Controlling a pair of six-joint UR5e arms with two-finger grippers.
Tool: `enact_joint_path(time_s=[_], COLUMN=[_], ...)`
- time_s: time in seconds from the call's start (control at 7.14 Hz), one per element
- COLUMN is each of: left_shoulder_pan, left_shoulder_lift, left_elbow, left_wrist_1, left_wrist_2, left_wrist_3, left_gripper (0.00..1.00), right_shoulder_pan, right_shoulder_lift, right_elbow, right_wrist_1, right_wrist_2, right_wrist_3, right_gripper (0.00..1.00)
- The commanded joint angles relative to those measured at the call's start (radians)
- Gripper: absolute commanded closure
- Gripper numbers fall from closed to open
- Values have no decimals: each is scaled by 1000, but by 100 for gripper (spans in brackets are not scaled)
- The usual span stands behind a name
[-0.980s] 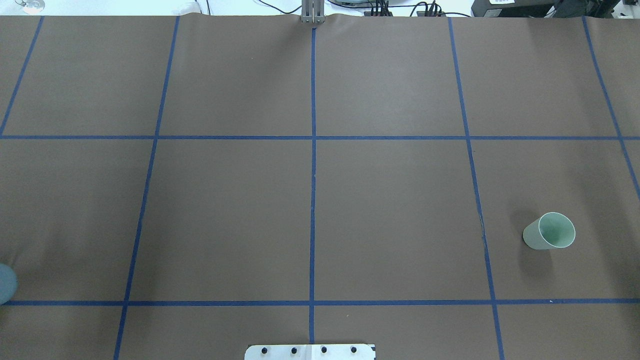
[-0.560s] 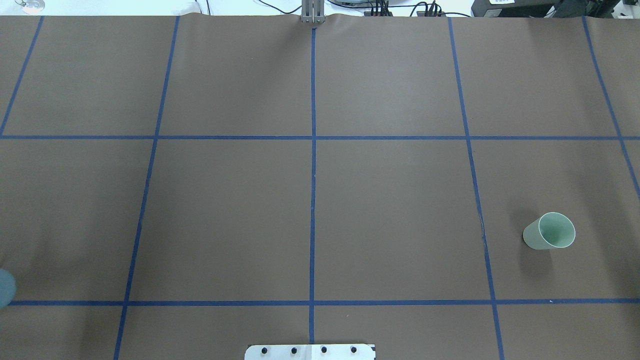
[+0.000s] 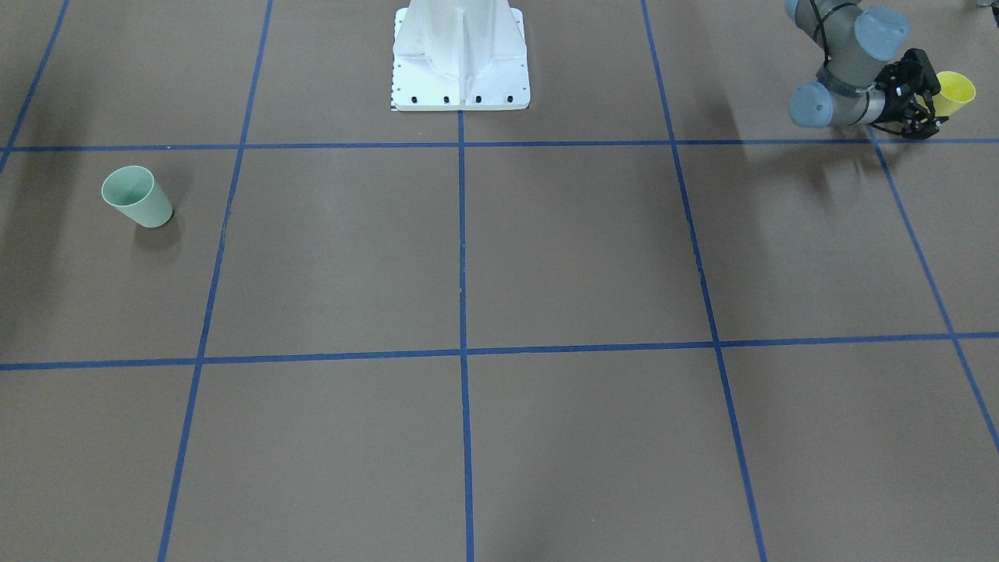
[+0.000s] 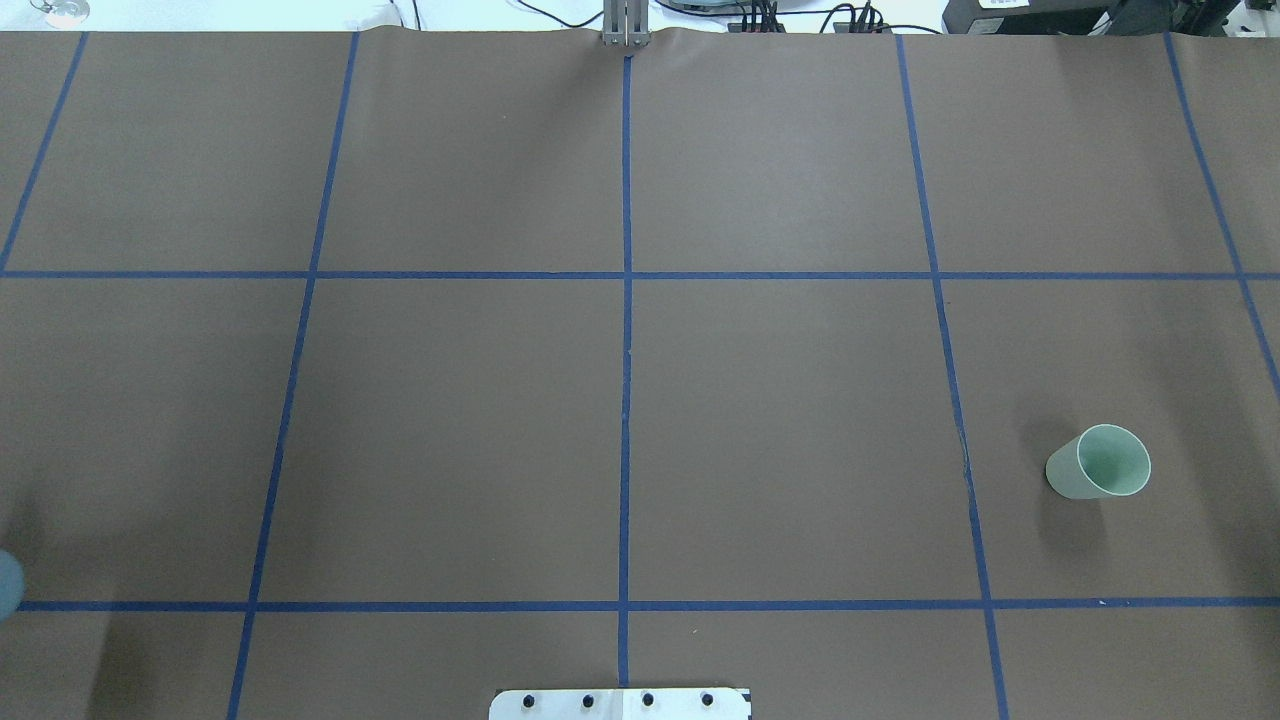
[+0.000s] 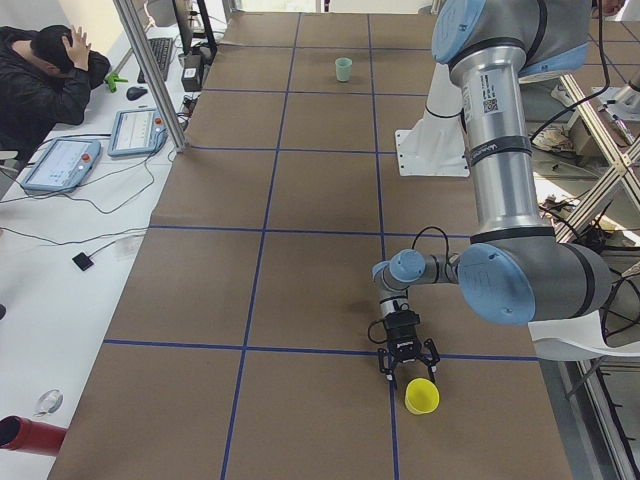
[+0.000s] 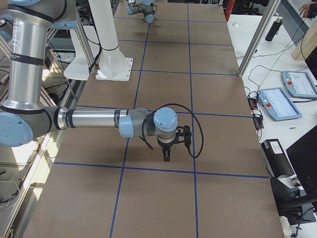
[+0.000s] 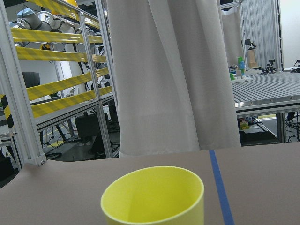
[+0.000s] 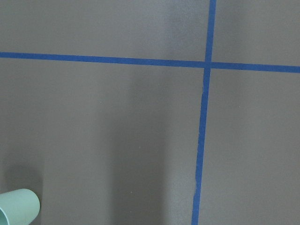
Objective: Transfer and stack yellow cup on green cup
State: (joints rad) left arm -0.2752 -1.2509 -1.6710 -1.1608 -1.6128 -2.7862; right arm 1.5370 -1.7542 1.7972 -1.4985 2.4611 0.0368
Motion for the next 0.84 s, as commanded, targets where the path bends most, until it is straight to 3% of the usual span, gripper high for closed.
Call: enact_joint_path(time_s=[0.0,0.28,0.42,0.56,0.7], left_shoulder_pan=[37,39,39,39,39], left_shoulder_lift=[-4,4,21,31,33], left_elbow=[59,98,102,100,100], left_wrist_1=[-46,-48,-48,-50,-48], left_wrist_2=[-5,-4,2,5,8], left_wrist_3=[-27,-41,-41,-41,-36], left_gripper=[0,1,12,36,82], right_shoulder_pan=[0,0,0,0,0], right_shoulder_lift=[1,4,7,7,9], right_elbow=[-8,-10,-10,-9,-10], right_wrist_1=[1,1,0,0,0], right_wrist_2=[-1,1,1,1,1], right_wrist_3=[0,2,2,2,2], right_gripper=[0,0,0,0,0])
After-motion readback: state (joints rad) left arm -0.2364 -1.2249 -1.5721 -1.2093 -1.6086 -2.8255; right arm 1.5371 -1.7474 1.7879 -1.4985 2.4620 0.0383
